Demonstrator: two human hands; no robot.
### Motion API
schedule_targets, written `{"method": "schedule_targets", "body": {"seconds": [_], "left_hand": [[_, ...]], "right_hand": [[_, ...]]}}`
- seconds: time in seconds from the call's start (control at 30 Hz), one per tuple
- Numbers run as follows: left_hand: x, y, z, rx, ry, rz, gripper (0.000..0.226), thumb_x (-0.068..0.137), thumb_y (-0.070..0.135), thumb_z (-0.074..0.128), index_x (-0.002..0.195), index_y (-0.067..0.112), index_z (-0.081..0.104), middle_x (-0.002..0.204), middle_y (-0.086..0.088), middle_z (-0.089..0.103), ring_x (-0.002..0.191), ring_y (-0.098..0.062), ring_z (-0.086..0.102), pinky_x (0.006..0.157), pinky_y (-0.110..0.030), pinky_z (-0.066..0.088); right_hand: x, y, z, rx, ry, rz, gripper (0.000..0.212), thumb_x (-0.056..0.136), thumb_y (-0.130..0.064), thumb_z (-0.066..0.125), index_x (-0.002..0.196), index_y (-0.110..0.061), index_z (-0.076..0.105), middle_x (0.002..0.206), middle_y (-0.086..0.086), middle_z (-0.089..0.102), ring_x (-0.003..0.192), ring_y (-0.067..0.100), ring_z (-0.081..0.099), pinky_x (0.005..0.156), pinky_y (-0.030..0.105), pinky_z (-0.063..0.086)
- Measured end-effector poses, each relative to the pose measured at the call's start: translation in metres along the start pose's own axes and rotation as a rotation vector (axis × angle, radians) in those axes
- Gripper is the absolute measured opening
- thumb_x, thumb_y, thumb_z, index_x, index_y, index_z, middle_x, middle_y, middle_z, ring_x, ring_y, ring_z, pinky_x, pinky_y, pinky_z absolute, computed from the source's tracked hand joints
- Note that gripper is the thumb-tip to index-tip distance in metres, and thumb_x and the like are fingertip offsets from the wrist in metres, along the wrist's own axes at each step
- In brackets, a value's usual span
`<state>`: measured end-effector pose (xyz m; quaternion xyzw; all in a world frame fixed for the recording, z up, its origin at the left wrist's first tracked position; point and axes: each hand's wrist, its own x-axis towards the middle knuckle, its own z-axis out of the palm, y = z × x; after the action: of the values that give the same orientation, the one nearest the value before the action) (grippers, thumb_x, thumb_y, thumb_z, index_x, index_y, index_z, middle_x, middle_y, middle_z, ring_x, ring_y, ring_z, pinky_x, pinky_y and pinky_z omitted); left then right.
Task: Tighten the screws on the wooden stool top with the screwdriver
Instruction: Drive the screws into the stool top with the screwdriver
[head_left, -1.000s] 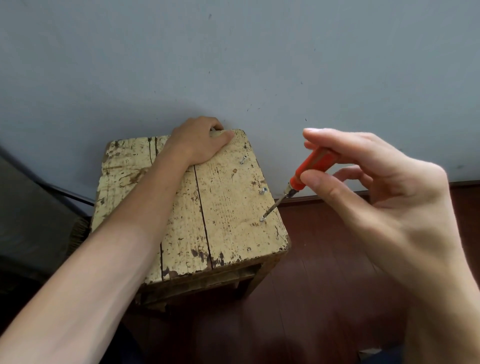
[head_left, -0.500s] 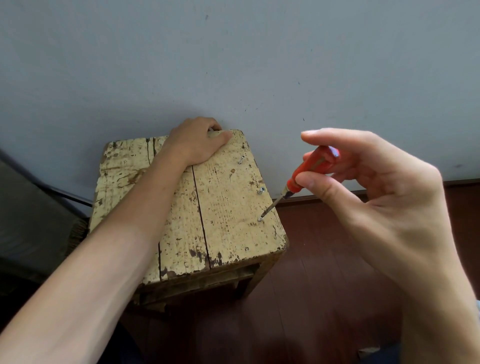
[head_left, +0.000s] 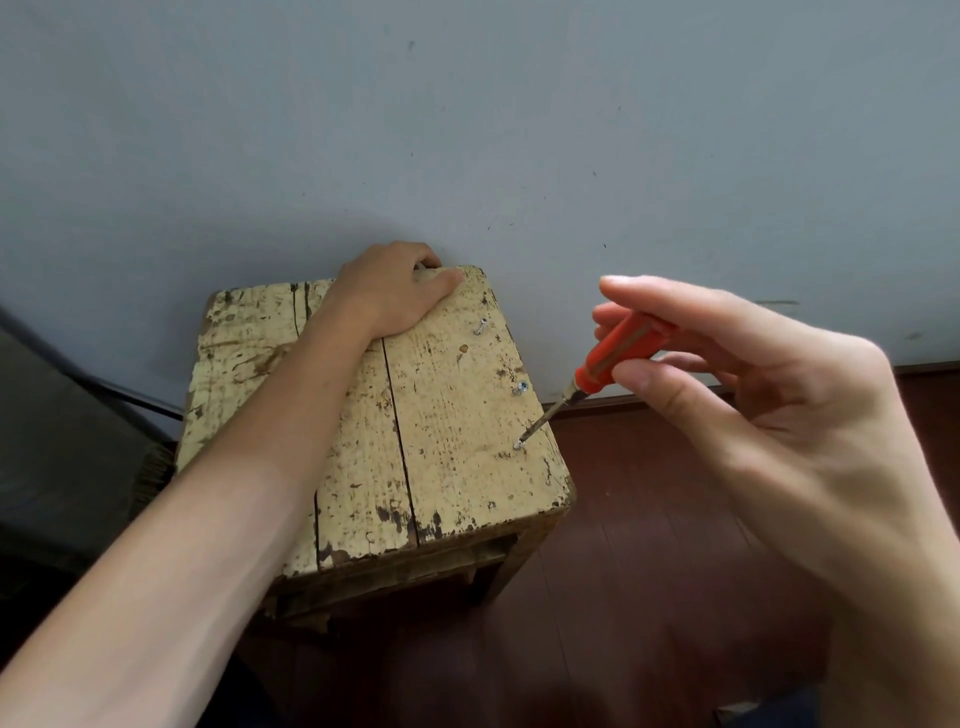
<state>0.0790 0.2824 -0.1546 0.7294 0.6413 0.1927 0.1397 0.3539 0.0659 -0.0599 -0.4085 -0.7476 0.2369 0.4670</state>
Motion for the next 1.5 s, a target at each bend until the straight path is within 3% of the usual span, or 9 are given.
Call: {"method": "schedule_targets", "body": {"seconds": [0.2, 0.37, 0.57, 0.73, 1.07, 1.2, 1.33, 1.5], "left_hand": [[-0.001, 0.000, 0.001, 0.006, 0.006, 0.000, 0.058, 0.088, 0.078, 0.047, 0.120, 0.034, 0.068, 0.129, 0.004, 0.066, 0.118, -0.024, 0.059, 0.091, -0.039, 0.044], [-0.002, -0.001, 0.001, -0.001, 0.002, -0.004, 0.058, 0.087, 0.079, 0.047, 0.119, 0.035, 0.068, 0.131, 0.004, 0.066, 0.120, -0.024, 0.059, 0.094, -0.042, 0.045], [-0.002, 0.001, 0.000, 0.002, -0.001, 0.000, 0.057, 0.089, 0.077, 0.046, 0.120, 0.034, 0.068, 0.130, 0.004, 0.066, 0.118, -0.024, 0.059, 0.096, -0.044, 0.048], [-0.003, 0.002, 0.000, 0.003, -0.003, 0.001, 0.055, 0.090, 0.075, 0.048, 0.119, 0.034, 0.068, 0.128, 0.004, 0.067, 0.115, -0.023, 0.060, 0.095, -0.043, 0.048], [-0.002, 0.001, 0.000, 0.013, 0.002, 0.007, 0.055, 0.091, 0.074, 0.048, 0.120, 0.032, 0.068, 0.126, 0.003, 0.068, 0.114, -0.024, 0.060, 0.090, -0.040, 0.046], [-0.001, 0.000, 0.001, 0.016, 0.004, 0.008, 0.055, 0.091, 0.075, 0.048, 0.119, 0.032, 0.068, 0.126, 0.004, 0.067, 0.114, -0.024, 0.060, 0.090, -0.040, 0.044], [-0.001, -0.001, 0.002, 0.015, 0.008, 0.005, 0.056, 0.090, 0.076, 0.047, 0.119, 0.033, 0.068, 0.127, 0.003, 0.067, 0.114, -0.024, 0.060, 0.087, -0.039, 0.043], [-0.001, -0.001, 0.002, 0.017, 0.012, 0.004, 0.057, 0.088, 0.077, 0.046, 0.119, 0.034, 0.068, 0.126, 0.003, 0.067, 0.114, -0.024, 0.060, 0.087, -0.038, 0.044]], "right_hand": [[0.002, 0.001, 0.011, -0.049, 0.081, -0.023, 0.049, 0.096, -0.012, 0.080, 0.136, -0.038, 0.069, 0.108, -0.008, 0.077, 0.105, 0.021, 0.078, 0.088, 0.044, 0.060], [0.004, 0.000, 0.014, -0.105, 0.110, -0.059, 0.039, 0.096, -0.016, 0.080, 0.131, -0.032, 0.072, 0.106, -0.004, 0.075, 0.099, 0.019, 0.076, 0.081, 0.029, 0.055], [0.001, 0.002, 0.009, 0.004, -0.040, -0.013, 0.052, 0.103, -0.006, 0.067, 0.149, -0.028, 0.062, 0.136, -0.011, 0.070, 0.123, 0.020, 0.072, 0.099, 0.027, 0.057], [0.000, 0.004, 0.010, 0.033, -0.043, -0.001, 0.053, 0.104, -0.006, 0.065, 0.148, -0.035, 0.062, 0.136, -0.013, 0.072, 0.125, 0.018, 0.072, 0.104, 0.039, 0.059], [0.002, 0.006, 0.020, -0.053, 0.110, -0.032, 0.047, 0.097, -0.015, 0.080, 0.137, -0.037, 0.069, 0.109, -0.006, 0.074, 0.099, 0.021, 0.077, 0.087, 0.040, 0.059], [0.000, 0.006, 0.017, -0.048, 0.061, -0.039, 0.049, 0.102, -0.013, 0.073, 0.147, -0.032, 0.064, 0.119, -0.007, 0.072, 0.107, 0.024, 0.075, 0.088, 0.035, 0.058], [-0.003, 0.006, 0.011, 0.020, -0.031, 0.001, 0.058, 0.105, -0.008, 0.064, 0.154, -0.037, 0.056, 0.140, -0.013, 0.069, 0.126, 0.021, 0.071, 0.099, 0.041, 0.059], [-0.004, 0.008, 0.016, 0.037, 0.010, 0.002, 0.055, 0.105, -0.006, 0.065, 0.150, -0.037, 0.060, 0.129, -0.011, 0.074, 0.116, 0.021, 0.076, 0.099, 0.039, 0.060]]}}
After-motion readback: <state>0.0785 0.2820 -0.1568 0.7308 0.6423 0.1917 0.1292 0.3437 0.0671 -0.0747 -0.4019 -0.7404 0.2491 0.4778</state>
